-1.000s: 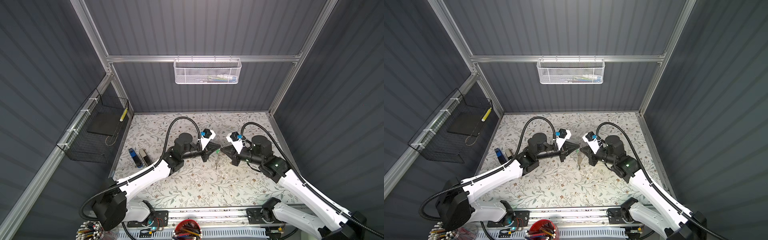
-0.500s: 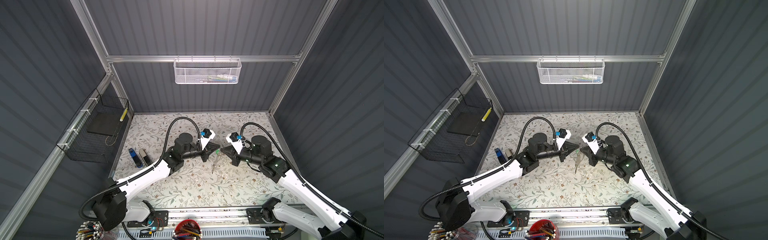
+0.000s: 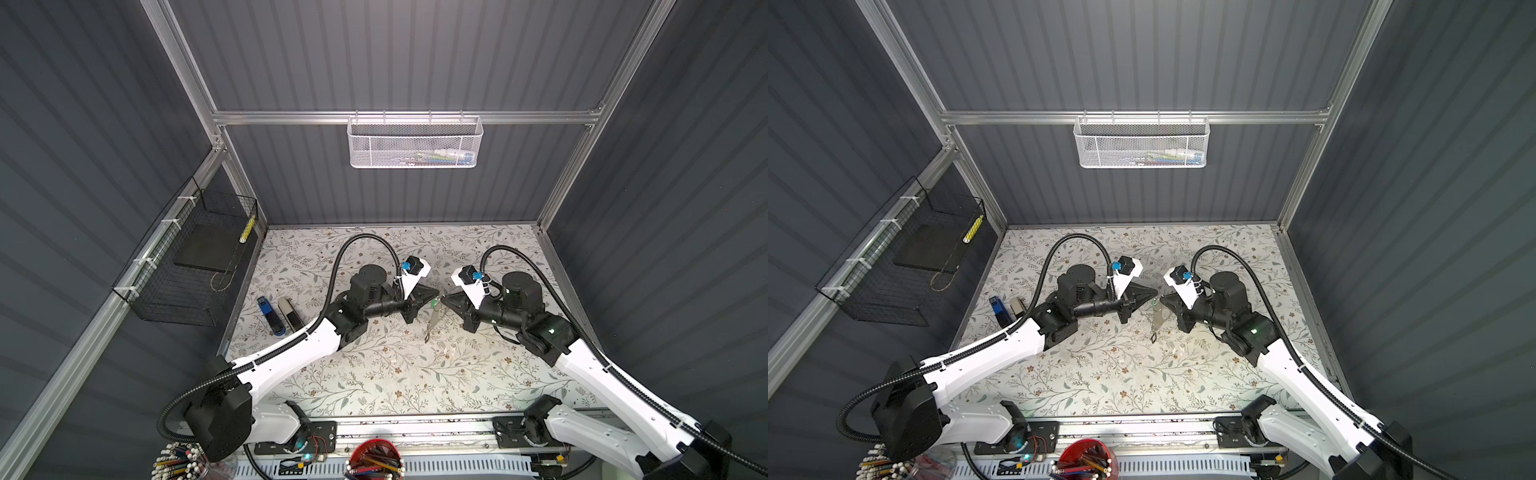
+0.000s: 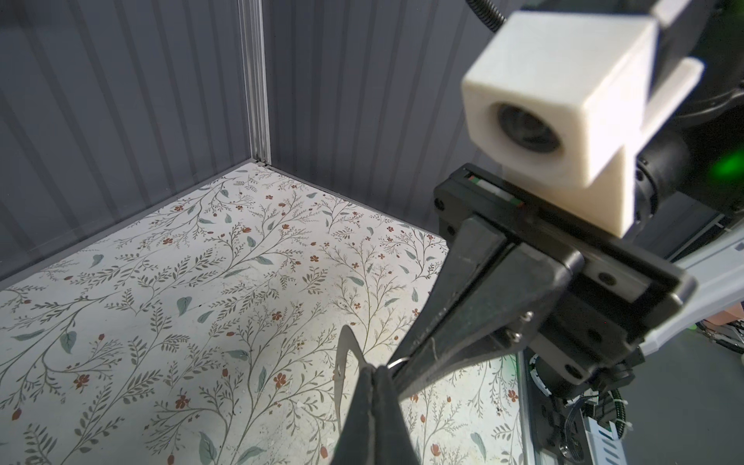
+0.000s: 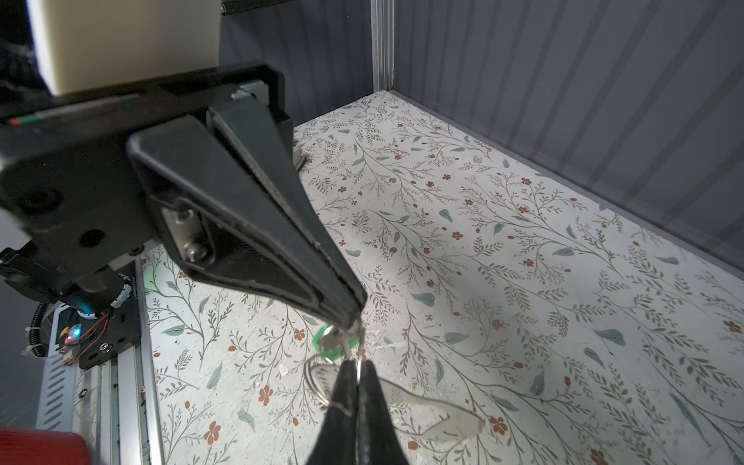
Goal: Put the keys on the keyring
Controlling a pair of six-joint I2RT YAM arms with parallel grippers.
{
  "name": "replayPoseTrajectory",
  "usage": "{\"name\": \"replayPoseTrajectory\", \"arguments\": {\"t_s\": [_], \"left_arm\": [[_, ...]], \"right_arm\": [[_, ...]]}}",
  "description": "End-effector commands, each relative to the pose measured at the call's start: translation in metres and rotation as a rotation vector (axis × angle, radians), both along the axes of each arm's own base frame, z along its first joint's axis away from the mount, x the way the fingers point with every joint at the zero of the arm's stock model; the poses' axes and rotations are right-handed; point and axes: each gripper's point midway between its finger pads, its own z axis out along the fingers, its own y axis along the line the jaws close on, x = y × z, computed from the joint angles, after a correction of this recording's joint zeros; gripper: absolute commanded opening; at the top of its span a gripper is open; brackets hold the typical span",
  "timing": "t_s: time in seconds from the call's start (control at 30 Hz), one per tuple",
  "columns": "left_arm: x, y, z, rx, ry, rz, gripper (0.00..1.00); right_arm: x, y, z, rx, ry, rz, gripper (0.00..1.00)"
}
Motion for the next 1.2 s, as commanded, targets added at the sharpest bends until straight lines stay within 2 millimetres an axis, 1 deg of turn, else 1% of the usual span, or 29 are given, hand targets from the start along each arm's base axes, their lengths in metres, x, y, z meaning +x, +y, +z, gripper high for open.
{"name": "replayPoseTrajectory", "arguments": {"t_s": [0.0,0.13,0.3,0.6,0.63,0.77,0.83,0.9,0.97,1.07,1.17], "left_arm": [[0.046,0.025,-0.009,0.051,0.036,0.209,0.0],[0.046,0.022,-0.012,0.048,0.059,0.196,0.0],[0.051,0.026,-0.012,0.038,0.085,0.214,0.0],[0.06,0.024,-0.011,0.012,0.127,0.22,0.0],[0.056,0.022,-0.011,0.008,0.135,0.194,0.0],[0.057,0.019,-0.01,-0.003,0.151,0.183,0.0],[0.055,0.019,-0.012,0.001,0.153,0.176,0.0],[0.054,0.019,-0.011,0.004,0.15,0.174,0.0],[0.053,0.021,-0.01,0.006,0.143,0.173,0.0],[0.049,0.02,-0.008,-0.003,0.128,0.149,0.0],[0.039,0.017,-0.001,-0.025,0.093,0.089,0.0]], "right_arm": [[-0.011,0.002,0.013,0.025,-0.054,0.051,0.0],[-0.009,0.002,0.015,0.027,-0.086,0.047,0.0],[-0.01,0.005,0.016,0.033,-0.118,0.07,0.0],[-0.023,0.01,0.016,0.016,-0.213,0.144,0.0],[-0.024,0.011,0.016,0.019,-0.225,0.146,0.0],[-0.024,0.011,0.018,0.023,-0.262,0.143,0.0],[-0.02,0.009,0.017,0.018,-0.261,0.12,0.0],[-0.012,0.005,0.016,0.003,-0.244,0.071,0.0],[-0.01,0.005,0.015,-0.005,-0.231,0.063,0.0],[-0.009,0.006,0.016,0.007,-0.23,0.059,0.0],[-0.007,0.004,0.017,0.01,-0.23,0.036,0.0]]}}
